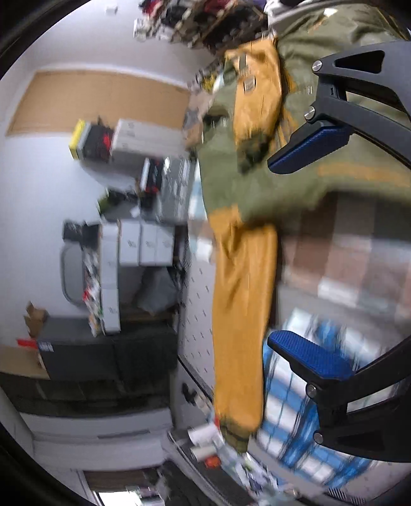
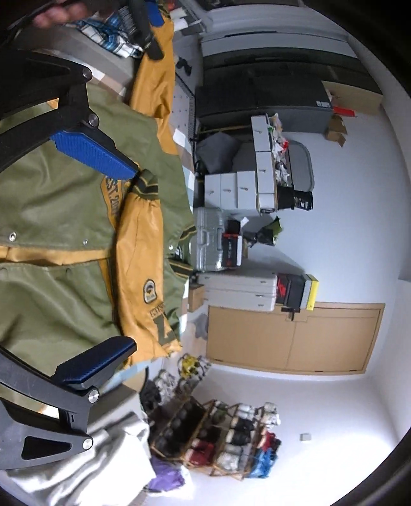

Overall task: Fold large clothes
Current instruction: 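Grasp the green cuff of the other yellow sleeve with the left tool, then fold the held sleeve over the first sleeve across the chest with the left tool, release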

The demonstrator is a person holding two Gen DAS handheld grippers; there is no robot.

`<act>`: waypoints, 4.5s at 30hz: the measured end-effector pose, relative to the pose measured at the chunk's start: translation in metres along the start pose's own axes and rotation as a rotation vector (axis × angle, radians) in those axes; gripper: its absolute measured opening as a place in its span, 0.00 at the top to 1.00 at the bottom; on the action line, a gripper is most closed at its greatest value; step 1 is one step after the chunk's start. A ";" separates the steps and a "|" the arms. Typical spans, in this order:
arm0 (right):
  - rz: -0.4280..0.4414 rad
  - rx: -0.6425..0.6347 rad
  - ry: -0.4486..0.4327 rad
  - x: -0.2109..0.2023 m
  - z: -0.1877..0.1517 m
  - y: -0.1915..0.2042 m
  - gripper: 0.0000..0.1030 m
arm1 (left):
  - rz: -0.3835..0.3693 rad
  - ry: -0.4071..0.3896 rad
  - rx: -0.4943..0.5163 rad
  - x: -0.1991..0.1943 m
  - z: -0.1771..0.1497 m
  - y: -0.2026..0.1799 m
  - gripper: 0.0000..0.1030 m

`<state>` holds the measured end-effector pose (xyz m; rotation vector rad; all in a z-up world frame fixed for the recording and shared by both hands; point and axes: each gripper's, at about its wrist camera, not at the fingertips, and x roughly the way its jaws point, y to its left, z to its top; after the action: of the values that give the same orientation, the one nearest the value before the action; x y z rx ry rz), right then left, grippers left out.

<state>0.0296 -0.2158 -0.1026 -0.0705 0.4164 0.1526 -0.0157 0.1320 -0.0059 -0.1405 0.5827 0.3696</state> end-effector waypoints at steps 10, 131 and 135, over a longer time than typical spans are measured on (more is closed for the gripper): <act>0.114 0.031 0.082 0.016 -0.026 -0.015 0.02 | 0.165 0.257 -0.265 0.051 0.020 0.149 0.06; 0.072 0.388 0.136 0.031 -0.031 -0.124 0.02 | -0.477 0.473 0.656 0.235 -0.052 -0.418 0.26; 0.079 0.359 0.132 0.029 -0.030 -0.119 0.02 | -0.377 0.605 0.685 0.276 -0.097 -0.458 0.26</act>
<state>0.0629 -0.3323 -0.1376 0.2910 0.5728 0.1492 0.3210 -0.2309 -0.2288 0.3089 1.2246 -0.2667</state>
